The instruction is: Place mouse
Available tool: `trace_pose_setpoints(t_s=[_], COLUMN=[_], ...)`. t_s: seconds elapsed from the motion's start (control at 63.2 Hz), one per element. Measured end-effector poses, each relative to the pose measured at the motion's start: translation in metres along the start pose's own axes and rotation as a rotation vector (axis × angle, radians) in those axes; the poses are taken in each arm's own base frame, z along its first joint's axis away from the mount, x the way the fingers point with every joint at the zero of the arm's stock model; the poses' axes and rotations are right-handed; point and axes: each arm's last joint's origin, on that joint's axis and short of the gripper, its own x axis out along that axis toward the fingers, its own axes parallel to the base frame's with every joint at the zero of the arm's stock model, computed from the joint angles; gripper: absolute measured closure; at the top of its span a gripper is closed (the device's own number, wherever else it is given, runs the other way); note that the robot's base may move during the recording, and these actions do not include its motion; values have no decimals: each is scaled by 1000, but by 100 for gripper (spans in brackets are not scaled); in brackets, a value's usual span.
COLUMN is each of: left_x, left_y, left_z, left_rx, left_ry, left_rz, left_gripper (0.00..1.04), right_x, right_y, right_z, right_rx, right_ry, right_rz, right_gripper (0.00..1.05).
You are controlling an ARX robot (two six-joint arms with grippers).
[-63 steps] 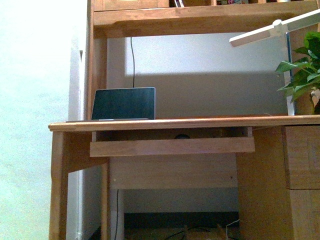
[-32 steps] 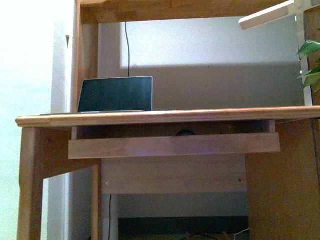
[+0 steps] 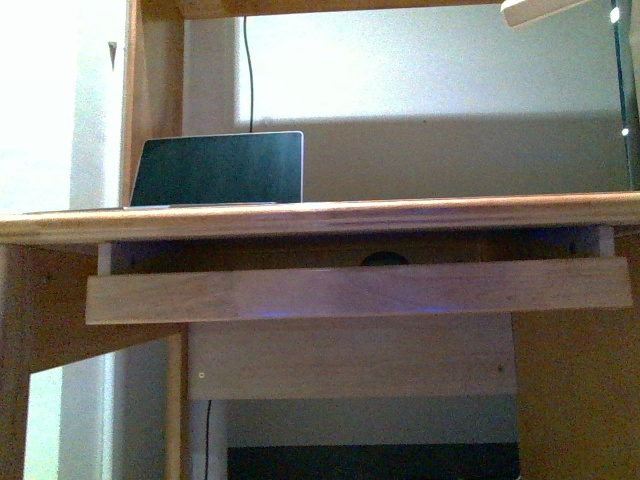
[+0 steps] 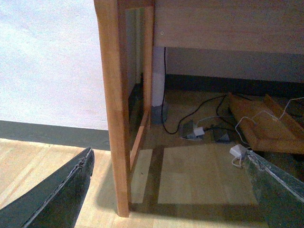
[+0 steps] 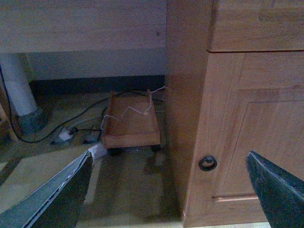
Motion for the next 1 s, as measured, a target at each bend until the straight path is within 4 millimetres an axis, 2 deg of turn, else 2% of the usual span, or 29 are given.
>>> trace_pose_setpoints(t_s=[0.997], left_x=[0], left_y=[0], left_z=[0], left_rx=[1], left_ry=[0], left_rz=[0], left_gripper=[8], right_x=[0], right_y=[0], right_z=[0], right_rx=[0], right_ry=[0], right_rz=[0], right_gripper=[7])
